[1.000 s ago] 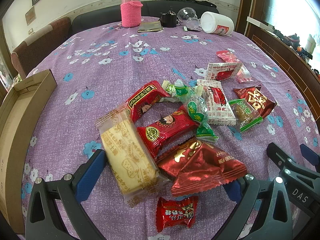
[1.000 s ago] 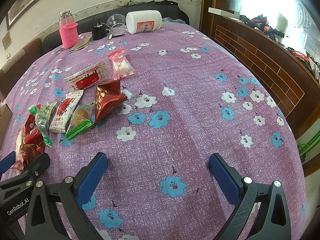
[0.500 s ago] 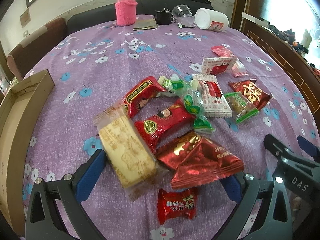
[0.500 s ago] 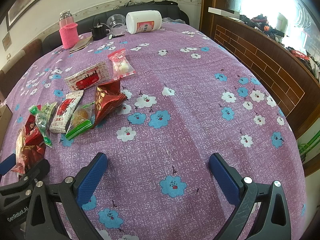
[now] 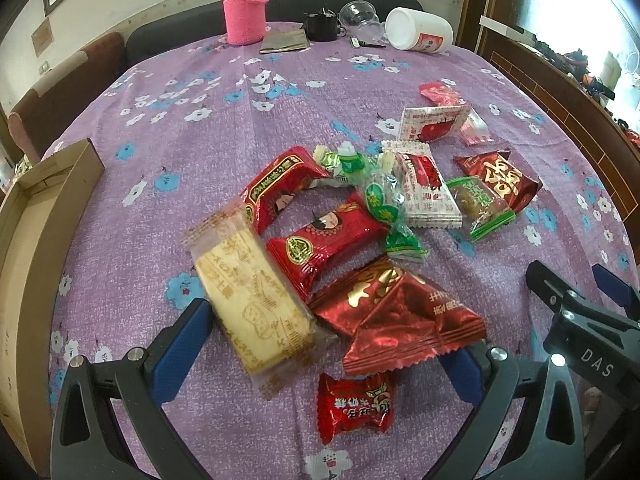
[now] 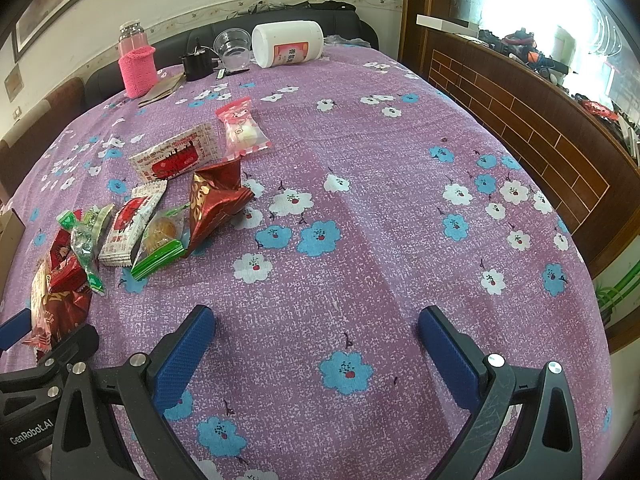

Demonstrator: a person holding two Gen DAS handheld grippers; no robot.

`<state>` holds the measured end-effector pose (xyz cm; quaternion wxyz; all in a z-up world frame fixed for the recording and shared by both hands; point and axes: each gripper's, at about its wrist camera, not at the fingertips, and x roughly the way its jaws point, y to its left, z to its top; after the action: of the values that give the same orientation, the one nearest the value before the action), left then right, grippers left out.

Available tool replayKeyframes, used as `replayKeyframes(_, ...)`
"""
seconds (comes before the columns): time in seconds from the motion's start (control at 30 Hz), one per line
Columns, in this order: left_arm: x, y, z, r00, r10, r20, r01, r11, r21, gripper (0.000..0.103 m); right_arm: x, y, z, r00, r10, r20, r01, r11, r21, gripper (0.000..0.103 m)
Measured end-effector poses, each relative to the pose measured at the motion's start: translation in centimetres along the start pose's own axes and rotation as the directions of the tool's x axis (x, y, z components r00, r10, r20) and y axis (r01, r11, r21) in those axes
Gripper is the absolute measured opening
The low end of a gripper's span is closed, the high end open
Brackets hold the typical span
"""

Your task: Organize snacks

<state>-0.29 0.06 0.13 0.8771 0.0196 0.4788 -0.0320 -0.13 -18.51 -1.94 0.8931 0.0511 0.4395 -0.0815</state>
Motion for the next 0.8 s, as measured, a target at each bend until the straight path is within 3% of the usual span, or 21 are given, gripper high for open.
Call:
replayKeyframes(0.33,-0.2,0.5,0.0,0.998,-0.003,-0.055,0.003,1.000,-0.007,0.102,0.0,0.1,0.0,1.000,0.001,0.000,-0.001,1.000,0.001,0.102)
replayKeyframes(0.37,-0.7,0.8,-0.3,0.998,-0.028,-0.060,0.027,0.999,-0.026,0.102,-0.1,0.1,0.0,1.000,0.002,0.000,-0.002,1.000,0.002,0.102)
replayKeyframes(0.47,-3.3,1.7,-1.0,0.991,-0.132,0.005,0.132,0.989,-0.062,0.101,-0.1,0.0,0.0,1.000,0.004,0.001,-0.004,1.000,0.003,0.102)
replayKeyframes(0.53,-6.6,2.6,-1.7,0.982,-0.148,0.114,0.155,0.987,-0.051,0.101,0.0,-0.1,0.0,1.000,0.002,0.000,-0.002,1.000,0.002,0.102)
replayKeyframes(0.63,-11.2,4.4,-2.9,0.958,-0.102,0.267,0.117,0.992,-0.039,0.101,-0.1,-0.1,0.0,1.000,0.005,-0.002,-0.005,1.000,-0.009,0.102)
replayKeyframes(0.7,-14.2,5.8,-3.8,0.928,-0.049,0.370,0.076,0.995,-0.058,0.101,0.0,0.0,0.0,1.000,0.017,-0.017,-0.017,1.000,-0.023,0.102)
replayKeyframes(0.77,-17.7,7.4,-5.0,0.870,0.023,0.492,0.017,0.997,-0.077,0.101,0.2,-0.1,0.3,0.999,0.019,-0.050,-0.020,0.999,-0.031,0.102)
replayKeyframes(0.8,-18.5,8.2,-4.8,0.853,0.044,0.521,-0.001,0.997,-0.083,0.101,0.2,-0.1,0.3,0.998,0.016,-0.067,-0.018,0.999,-0.030,0.102)
